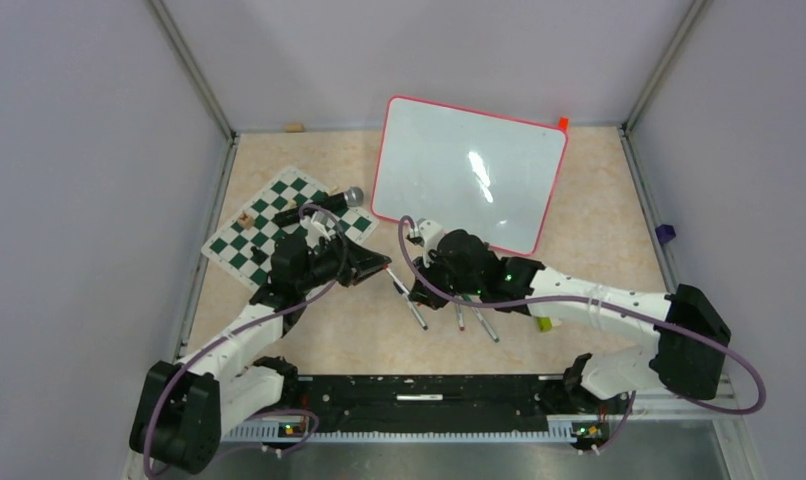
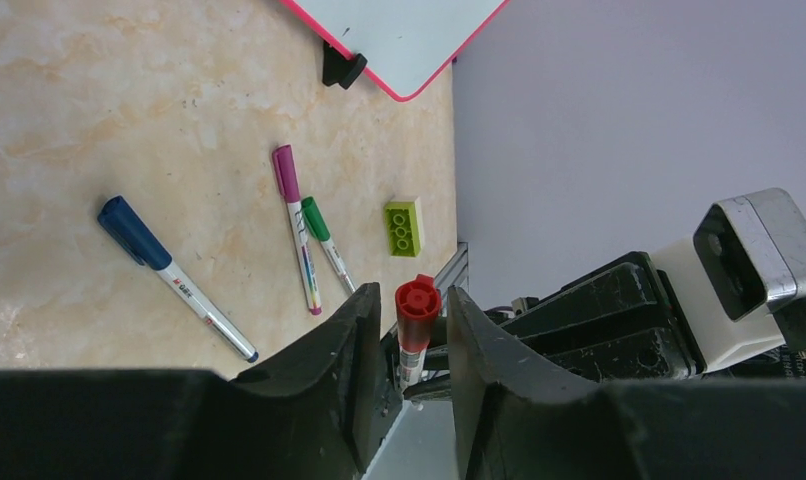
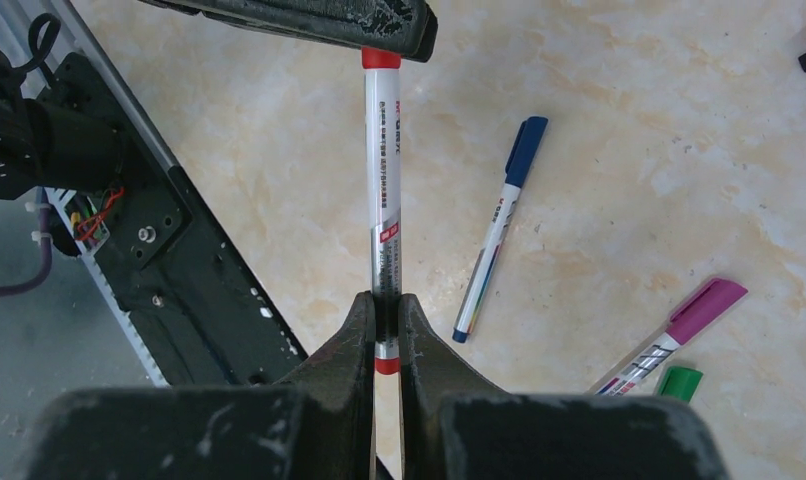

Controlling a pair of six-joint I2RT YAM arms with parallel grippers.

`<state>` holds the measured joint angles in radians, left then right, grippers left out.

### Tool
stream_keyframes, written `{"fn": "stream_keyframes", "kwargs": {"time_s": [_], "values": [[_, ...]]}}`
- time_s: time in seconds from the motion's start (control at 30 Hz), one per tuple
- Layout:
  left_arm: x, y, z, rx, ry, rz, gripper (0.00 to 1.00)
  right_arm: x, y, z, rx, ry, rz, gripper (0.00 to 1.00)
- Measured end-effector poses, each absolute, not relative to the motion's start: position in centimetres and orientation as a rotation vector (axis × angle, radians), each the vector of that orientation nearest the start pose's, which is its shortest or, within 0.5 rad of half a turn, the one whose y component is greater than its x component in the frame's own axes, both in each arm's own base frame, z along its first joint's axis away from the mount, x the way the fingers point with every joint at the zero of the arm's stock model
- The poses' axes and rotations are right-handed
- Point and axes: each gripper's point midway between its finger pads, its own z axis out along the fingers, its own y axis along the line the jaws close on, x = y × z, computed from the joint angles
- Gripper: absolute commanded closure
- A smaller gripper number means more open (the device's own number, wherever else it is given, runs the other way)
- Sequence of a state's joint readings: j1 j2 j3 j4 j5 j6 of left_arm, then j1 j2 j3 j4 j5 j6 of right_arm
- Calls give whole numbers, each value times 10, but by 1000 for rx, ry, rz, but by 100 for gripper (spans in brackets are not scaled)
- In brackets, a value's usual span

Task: Write a sentence on the whiteboard
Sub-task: Pass from the right arm to the left

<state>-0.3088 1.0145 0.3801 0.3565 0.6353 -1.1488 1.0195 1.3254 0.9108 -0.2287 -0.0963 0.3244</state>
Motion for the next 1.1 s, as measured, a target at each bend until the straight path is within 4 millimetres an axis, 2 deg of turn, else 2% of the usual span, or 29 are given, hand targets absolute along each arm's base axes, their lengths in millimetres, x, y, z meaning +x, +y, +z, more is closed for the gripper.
{"fn": "stream_keyframes", "kwargs": {"time_s": [0.1,0.23,0.27,0.43,0.47,0.57,0.83,0.97,1.03,1.1], "values": [[239,-218,171,-371,2087,-1534,69,175,339,148,-845,2180,822,100],[237,-218,167,-363,2101,-1523,98,177,339,146,-842,2189,821,100],[237,-218,167,-358,2105,-1518,100,177,339,144,-844,2195,821,100],[238,-218,168,-354,2113,-1503,100,177,341,142,-845,2202,826,100],[238,-218,168,-353,2114,-1501,98,177,341,142,-843,2203,827,100],[238,-217,168,-356,2115,-1495,85,178,341,142,-842,2203,828,100],[236,-217,171,-344,2110,-1489,72,176,340,146,-847,2199,847,100],[237,-216,171,-344,2106,-1479,61,175,339,145,-850,2207,845,100],[237,-215,172,-338,2099,-1474,59,175,339,145,-851,2209,846,100],[237,-215,174,-334,2091,-1471,63,174,338,144,-853,2213,849,100]]}}
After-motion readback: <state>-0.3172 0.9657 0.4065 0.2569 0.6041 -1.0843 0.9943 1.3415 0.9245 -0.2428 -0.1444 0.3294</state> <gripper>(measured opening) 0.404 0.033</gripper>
